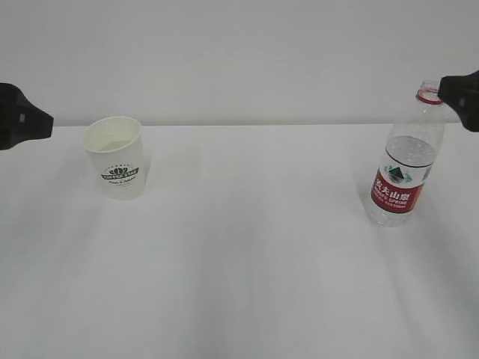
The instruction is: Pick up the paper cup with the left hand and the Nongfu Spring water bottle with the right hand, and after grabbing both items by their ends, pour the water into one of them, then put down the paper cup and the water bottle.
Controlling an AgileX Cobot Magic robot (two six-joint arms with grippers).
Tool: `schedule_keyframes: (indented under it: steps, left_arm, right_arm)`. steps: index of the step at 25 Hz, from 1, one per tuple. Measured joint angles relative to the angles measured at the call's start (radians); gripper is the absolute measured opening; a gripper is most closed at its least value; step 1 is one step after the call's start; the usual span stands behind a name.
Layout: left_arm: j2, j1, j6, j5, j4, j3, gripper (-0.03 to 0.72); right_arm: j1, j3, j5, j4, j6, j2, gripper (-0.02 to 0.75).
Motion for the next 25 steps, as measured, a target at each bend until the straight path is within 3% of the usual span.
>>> schedule_keyframes:
  steps: [19,25]
  left_arm:
    - [-0.287,0.0,0.0,0.22,-0.002,-0.004,0.576]
    - [-0.341,0.0,0.0,0.32,-0.002,-0.004,0.522]
  right_arm:
    - [0.0,-0.002,0.523,-0.002,0.0,-0.549,0.588]
    - [0.0,-0.002,0.608,0.049,0.0,-0.647,0.587]
